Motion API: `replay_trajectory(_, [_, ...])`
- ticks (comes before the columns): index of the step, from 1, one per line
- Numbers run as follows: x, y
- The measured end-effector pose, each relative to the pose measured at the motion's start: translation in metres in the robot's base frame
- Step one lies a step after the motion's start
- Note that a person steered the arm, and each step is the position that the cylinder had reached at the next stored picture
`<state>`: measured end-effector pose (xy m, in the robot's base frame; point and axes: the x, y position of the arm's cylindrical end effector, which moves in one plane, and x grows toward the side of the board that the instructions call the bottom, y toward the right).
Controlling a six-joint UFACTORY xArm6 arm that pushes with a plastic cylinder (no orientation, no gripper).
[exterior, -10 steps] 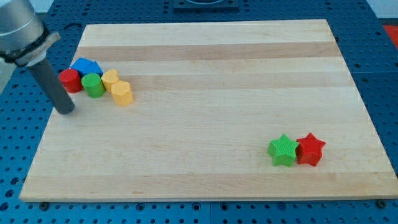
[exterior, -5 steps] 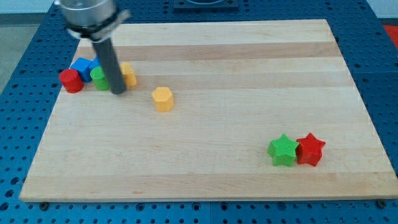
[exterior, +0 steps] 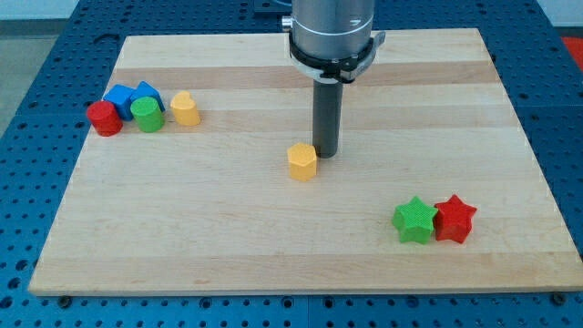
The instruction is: Move the yellow hexagon to the top of the red star
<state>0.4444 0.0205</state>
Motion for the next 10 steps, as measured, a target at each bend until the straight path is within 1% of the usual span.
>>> replay_trajectory(1, [0.0, -0.057])
replay_trajectory(2, [0.0, -0.097])
replay_trajectory(3, [0.003, -0.12])
replay_trajectory(4, [0.021, -0.096])
replay_trajectory(5, [0.051, -0.046])
replay_trajectory(6, [0.053, -0.035])
replay_trajectory(9, [0.059, -0.044])
replay_trajectory(10, [0.068, -0.064])
